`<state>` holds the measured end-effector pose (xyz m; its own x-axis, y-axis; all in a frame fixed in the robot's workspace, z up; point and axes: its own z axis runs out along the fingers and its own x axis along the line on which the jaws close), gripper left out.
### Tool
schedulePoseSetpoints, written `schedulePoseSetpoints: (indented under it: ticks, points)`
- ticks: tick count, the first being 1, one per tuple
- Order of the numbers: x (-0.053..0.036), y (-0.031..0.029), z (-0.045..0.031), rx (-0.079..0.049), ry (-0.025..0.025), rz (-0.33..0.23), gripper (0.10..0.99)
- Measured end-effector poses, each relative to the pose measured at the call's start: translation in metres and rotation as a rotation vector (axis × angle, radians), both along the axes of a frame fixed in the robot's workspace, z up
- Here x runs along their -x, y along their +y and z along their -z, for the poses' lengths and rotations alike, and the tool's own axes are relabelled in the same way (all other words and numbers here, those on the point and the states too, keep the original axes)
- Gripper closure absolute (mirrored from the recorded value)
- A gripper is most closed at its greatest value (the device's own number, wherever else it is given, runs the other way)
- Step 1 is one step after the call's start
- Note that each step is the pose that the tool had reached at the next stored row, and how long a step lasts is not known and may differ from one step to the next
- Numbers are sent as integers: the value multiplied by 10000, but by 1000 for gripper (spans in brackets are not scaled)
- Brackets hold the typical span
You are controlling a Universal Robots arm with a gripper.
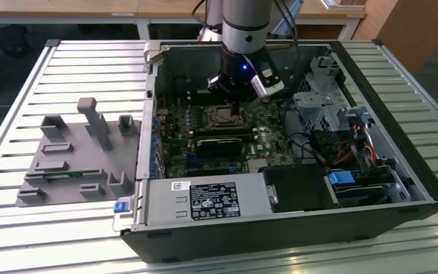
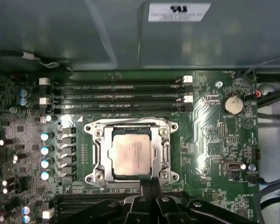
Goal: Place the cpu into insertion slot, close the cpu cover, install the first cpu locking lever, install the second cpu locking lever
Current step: 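Install the second cpu locking lever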
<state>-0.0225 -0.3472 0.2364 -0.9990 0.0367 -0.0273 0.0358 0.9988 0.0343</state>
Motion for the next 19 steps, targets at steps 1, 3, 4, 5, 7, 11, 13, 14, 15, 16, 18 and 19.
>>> schedulePoseSetpoints:
  ticks: [1,3,4,5,7,11,13,14,15,16,18,19]
  points:
    - [5,-14,2,0,0,-17,980]
    - [19,-43,6,0,0,-52,980]
    - [27,-60,8,-1,0,-64,980]
    - [36,-78,9,0,0,-68,980]
    - [66,-115,10,0,0,-69,980]
    - [160,-148,13,-1,-1,-70,980]
    - [222,-153,16,0,-1,-72,980]
    - [248,-153,20,-1,-2,-74,980]
    - [268,-153,28,-2,-3,-78,980]
    - [282,-153,41,-1,-2,-84,980]
    - [300,-153,76,-8,-1,-92,980]
    - [304,-154,93,-15,-1,-93,980]
